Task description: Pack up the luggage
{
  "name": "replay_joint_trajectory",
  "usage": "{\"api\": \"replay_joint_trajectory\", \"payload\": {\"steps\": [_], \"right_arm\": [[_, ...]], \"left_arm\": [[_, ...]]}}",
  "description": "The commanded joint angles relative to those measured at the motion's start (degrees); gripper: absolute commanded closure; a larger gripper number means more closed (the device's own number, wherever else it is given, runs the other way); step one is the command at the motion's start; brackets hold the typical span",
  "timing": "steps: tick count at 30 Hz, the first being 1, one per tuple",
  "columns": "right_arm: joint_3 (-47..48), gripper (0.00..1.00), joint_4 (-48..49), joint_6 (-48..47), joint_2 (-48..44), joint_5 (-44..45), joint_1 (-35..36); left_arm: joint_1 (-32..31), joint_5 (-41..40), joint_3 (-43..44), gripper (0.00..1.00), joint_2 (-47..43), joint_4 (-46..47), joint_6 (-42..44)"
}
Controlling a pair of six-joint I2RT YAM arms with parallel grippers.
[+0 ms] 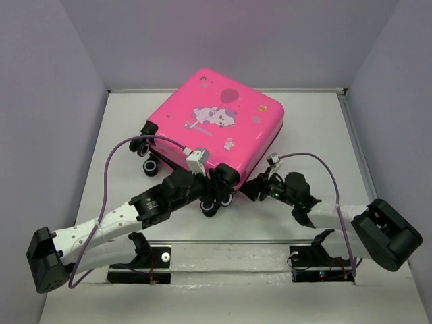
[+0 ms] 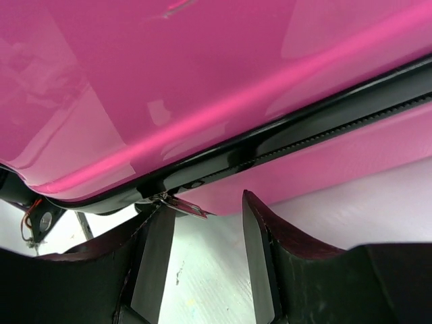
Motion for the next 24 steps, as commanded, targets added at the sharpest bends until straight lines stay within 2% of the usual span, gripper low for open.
{"api": "replay_joint_trajectory", "payload": {"steps": [1,5,8,9,14,18,24], "right_arm": [[1.77,0.51,9.97,0.07,1.79,0.39,2.11],[3.00,0.52,9.98,-0.37,2.67,0.65,3.16],[3.62,0.58,10.33,-0.55,3.11,1.18,3.78],[3.62,0.70,10.68,-0.46,3.37,1.79,4.48],[2.92,0.93,12.70,0.50,3.20,5.65,8.00],[1.87,0.93,10.87,0.51,0.92,10.22,14.14],[-2.27,0.93,9.01,1.82,-1.63,24.98,28.46]], "left_arm": [[0.34,-5.95,2.89,0.94,-0.88,8.97,-0.94],[0.34,-5.95,3.24,0.94,-0.44,8.97,-0.94],[0.34,-6.04,3.24,0.94,-0.53,8.97,-1.03],[0.34,-5.95,3.06,0.94,-0.62,8.97,-1.12],[0.34,-6.04,3.06,0.94,-0.27,9.67,-1.12],[0.34,-6.13,5.60,0.94,1.83,10.64,-0.16],[0.52,-5.61,11.83,0.94,6.67,13.97,1.34]]}}
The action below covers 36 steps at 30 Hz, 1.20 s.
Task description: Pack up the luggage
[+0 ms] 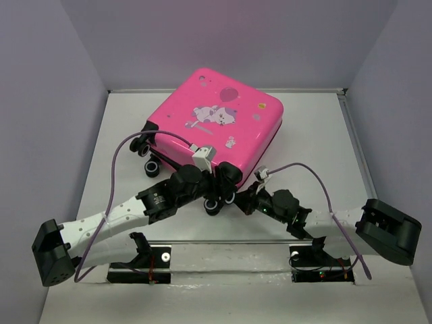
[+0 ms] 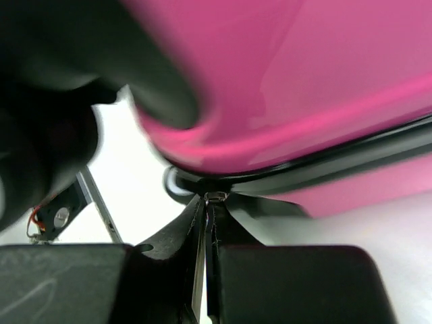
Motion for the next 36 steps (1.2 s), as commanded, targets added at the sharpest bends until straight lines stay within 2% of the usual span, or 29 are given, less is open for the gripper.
{"api": "replay_joint_trajectory", "payload": {"steps": [1,5,10,12,13,17,18,20,21,23,24,26,27,28,30,31,33,34,36], "right_arm": [[-0.81,0.93,4.01,2.00,-1.99,7.66,10.92],[4.09,0.93,5.13,1.39,4.23,14.59,22.06],[12.45,0.93,9.96,-3.17,12.68,22.16,30.34],[14.75,0.93,12.68,-4.41,15.84,30.38,32.55],[15.01,0.93,14.09,-4.85,16.73,30.44,32.56],[16.16,0.93,21.82,-7.48,21.65,43.41,32.56],[17.81,0.93,26.10,-10.62,22.79,44.49,32.56],[20.19,0.93,27.72,-11.18,25.25,44.68,32.56],[21.33,0.93,27.64,-11.27,25.52,43.81,32.56],[22.92,0.92,24.76,-9.52,25.62,40.74,32.56],[22.49,0.78,22.74,-7.25,25.35,40.20,33.08],[17.69,0.57,21.67,-3.91,24.30,40.28,33.09],[15.22,0.36,21.84,-2.23,22.64,42.02,33.70],[12.76,0.29,21.32,0.92,21.41,42.82,33.70],[6.53,0.19,17.91,5.23,15.11,47.37,33.70],[5.19,0.15,12.32,7.60,12.20,48.36,33.70],[4.38,0.14,3.00,9.29,5.61,50.64,33.70],[4.90,0.14,-8.19,11.04,-1.21,51.17,33.70],[7.53,0.13,-23.34,14.63,-7.49,54.24,33.70]], "left_arm": [[0.76,-3.64,9.86,0.94,4.74,16.05,0.16],[1.20,-0.13,18.18,0.94,10.21,18.34,-0.10],[1.29,2.87,26.82,0.94,16.44,18.43,-1.07],[1.38,6.73,29.71,0.94,18.46,17.56,-2.38],[1.38,6.74,30.51,0.94,19.17,17.55,-3.00],[1.46,12.61,34.12,0.92,22.69,17.38,-6.34],[1.46,13.76,34.99,0.79,23.91,17.90,-7.82],[1.20,15.00,35.18,0.64,24.63,18.61,-8.89],[1.11,15.00,34.83,0.47,24.63,18.61,-9.07],[1.02,14.91,33.95,0.27,23.84,18.35,-8.89],[1.02,14.65,33.08,0.14,22.71,17.74,-8.37],[1.11,13.43,32.72,0.05,21.21,13.80,-4.79],[1.20,12.11,32.11,0.01,20.33,12.38,-3.63],[1.20,11.75,31.67,0.01,18.76,11.41,-2.75],[1.90,10.70,29.13,0.01,16.82,9.21,-0.99],[2.16,10.09,28.07,0.01,14.46,8.86,-0.63],[2.60,6.93,25.09,0.01,11.90,7.19,0.94],[2.61,5.44,24.20,0.01,9.19,6.23,1.47],[2.61,-0.19,21.92,0.01,6.01,3.67,2.36]]}}
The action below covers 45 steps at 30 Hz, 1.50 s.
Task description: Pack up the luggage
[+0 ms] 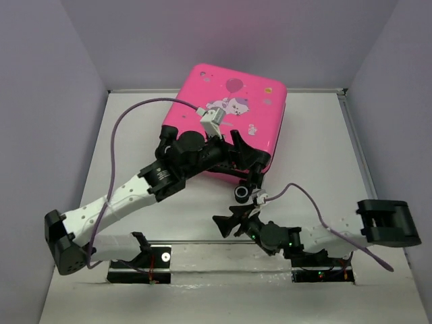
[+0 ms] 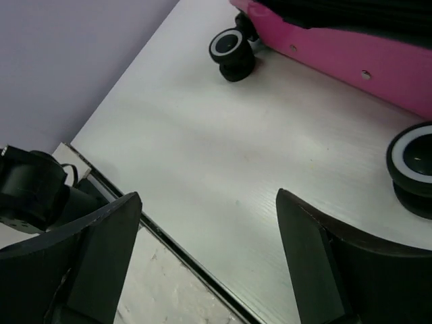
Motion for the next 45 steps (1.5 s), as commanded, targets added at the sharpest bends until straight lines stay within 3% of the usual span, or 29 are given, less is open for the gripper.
{"api": "replay_joint_trajectory", "payload": {"steps": [1,4,5,7,10,13,18,25,34,35,38,39,41,42,45], "right_arm": [[6.83,0.12,-40.13,13.70,-16.33,7.69,0.09],[13.08,0.08,-63.67,22.15,-21.72,9.90,-0.52],[17.80,0.06,-76.11,26.27,-23.39,9.56,-2.27],[23.79,0.03,-87.59,27.36,-23.24,7.98,-4.91],[29.26,0.00,-95.80,24.48,-21.31,5.08,-11.41],[34.89,0.00,-99.60,20.79,-18.41,4.89,-15.89],[40.78,0.00,-100.85,16.39,-13.57,4.63,-21.44],[47.64,0.00,-93.73,4.79,-5.49,-0.28,-26.80],[48.70,0.01,-96.01,4.34,1.37,-1.61,-28.39],[48.79,0.10,-97.23,4.77,1.90,-0.83,-28.39],[49.31,0.24,-99.96,6.01,2.60,0.58,-28.92],[49.32,0.40,-100.49,6.18,2.87,1.20,-28.92],[49.58,0.53,-101.20,6.36,2.87,1.64,-29.44],[49.58,0.65,-101.20,6.36,2.78,1.56,-29.44],[49.58,0.82,-101.11,6.27,1.91,1.12,-29.97]], "left_arm": [[0.31,-10.24,-6.19,0.01,-10.18,1.97,3.36],[0.31,-13.52,-14.02,0.06,-15.04,1.17,2.93],[0.22,-14.05,-16.30,0.10,-17.40,1.17,2.75],[0.14,-13.44,-22.54,0.17,-19.53,2.74,2.49],[-0.48,-11.60,-29.30,0.26,-19.28,5.73,2.05],[-2.58,-11.50,-32.14,0.33,-16.74,10.82,3.18],[-4.26,-11.86,-32.15,0.33,-11.28,16.98,6.44],[-4.70,-10.01,-31.09,0.35,-1.09,23.92,8.29],[-5.14,-9.48,-29.69,0.39,7.00,31.75,10.48],[-5.31,-9.40,-29.60,0.39,7.53,33.15,10.83],[-5.75,-10.09,-29.68,0.39,9.73,35.26,11.01],[-5.84,-10.62,-29.68,0.39,10.26,36.84,11.01],[-6.10,-11.59,-29.60,0.39,11.75,38.77,10.92],[-6.28,-12.11,-29.51,0.39,12.19,39.57,11.01],[-7.33,-15.27,-28.81,0.39,13.95,41.77,11.71]]}}
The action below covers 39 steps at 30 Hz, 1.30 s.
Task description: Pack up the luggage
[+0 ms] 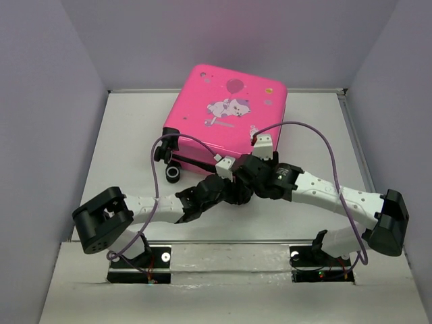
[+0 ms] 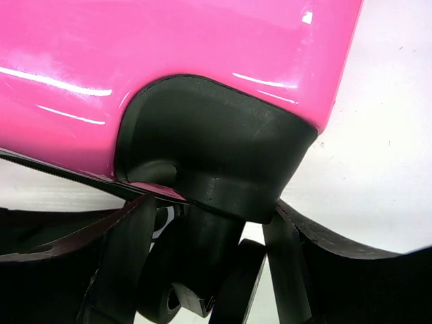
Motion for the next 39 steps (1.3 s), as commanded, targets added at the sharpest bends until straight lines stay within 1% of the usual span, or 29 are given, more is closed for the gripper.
{"api": "replay_joint_trajectory", "payload": {"steps": [1,3,7,9,10,11,13,15,17,19,21,22,24,27,29,31,33,35,36,37,38,39], "right_arm": [[1.28,0.85,-2.80,-0.74,-0.81,0.55,-0.36],[1.36,0.91,-2.80,-0.92,-1.60,0.11,-0.36],[0.93,0.93,-0.61,-2.41,-3.09,-2.70,-0.36],[-0.13,0.93,1.24,-3.03,-3.79,-3.84,-0.36],[-0.48,0.93,3.07,-3.38,-4.23,-5.33,-0.36],[-0.83,0.93,3.79,-3.73,-4.41,-5.95,-0.36],[-0.83,0.93,5.37,-4.08,-4.33,-7.53,-0.36],[-0.83,0.93,6.51,-4.61,-4.41,-9.03,-0.36],[-1.01,0.93,7.83,-5.14,-4.76,-10.70,-0.36],[-1.44,0.93,9.15,-5.58,-5.20,-12.46,-0.36],[-1.88,0.93,10.29,-6.19,-5.82,-13.68,-0.36],[-2.06,0.93,10.73,-6.45,-6.08,-14.13,-0.36],[-3.20,0.93,11.70,-6.81,-6.52,-15.44,-0.36],[-4.17,0.93,13.46,-7.07,-6.61,-16.59,-0.36],[-4.09,0.93,13.55,-7.33,-6.78,-16.59,-0.36],[-4.08,0.93,13.55,-7.42,-7.57,-15.98,-0.36],[-4.61,0.93,13.55,-7.34,-9.06,-15.10,-0.36],[-5.22,0.93,13.38,-7.68,-12.05,-13.70,-0.36],[-5.92,0.93,13.20,-7.86,-13.19,-12.56,-0.36],[-5.93,0.93,13.02,-7.95,-14.33,-11.85,-0.36],[-6.80,0.93,12.15,-8.04,-15.39,-11.06,-0.36],[-7.16,0.93,11.62,-7.87,-17.05,-10.45,-0.88]], "left_arm": [[-1.67,-5.14,3.43,0.39,1.93,9.42,2.42],[-1.94,-8.56,3.87,0.40,2.90,10.30,2.69],[-2.38,-12.00,5.45,0.41,5.97,12.06,2.78],[-3.34,-13.31,5.98,0.44,7.29,14.34,2.95],[-4.04,-14.01,7.03,0.51,8.86,14.78,3.13],[-5.44,-16.89,7.74,0.54,9.66,15.22,3.39],[-6.59,-20.60,9.84,0.56,12.29,15.23,3.22],[-7.21,-25.87,10.99,0.55,13.79,15.23,2.08],[-8.00,-31.30,12.39,0.50,15.81,15.32,0.50],[-8.18,-32.74,12.93,0.44,17.31,16.28,-0.03],[-8.27,-33.18,13.02,0.42,18.28,19.08,0.32],[-8.53,-33.53,12.93,0.41,18.46,19.79,0.32],[-9.23,-36.77,12.75,0.42,18.72,22.42,0.23],[-10.99,-38.71,12.67,0.42,19.07,26.38,1.80],[-12.56,-39.07,12.14,0.44,18.73,28.58,4.26],[-12.92,-38.81,10.39,0.45,17.15,28.59,4.01],[-13.01,-35.93,8.19,0.43,14.96,28.85,2.96],[-13.19,-31.80,4.51,0.36,10.65,27.98,3.39],[-13.28,-30.21,3.45,0.28,8.81,26.93,3.39],[-13.28,-28.89,2.48,0.25,7.05,25.53,3.22],[-13.28,-27.74,0.82,0.22,3.21,23.77,2.61],[-13.28,-25.91,0.10,0.20,1.17,20.10,2.25]]}}
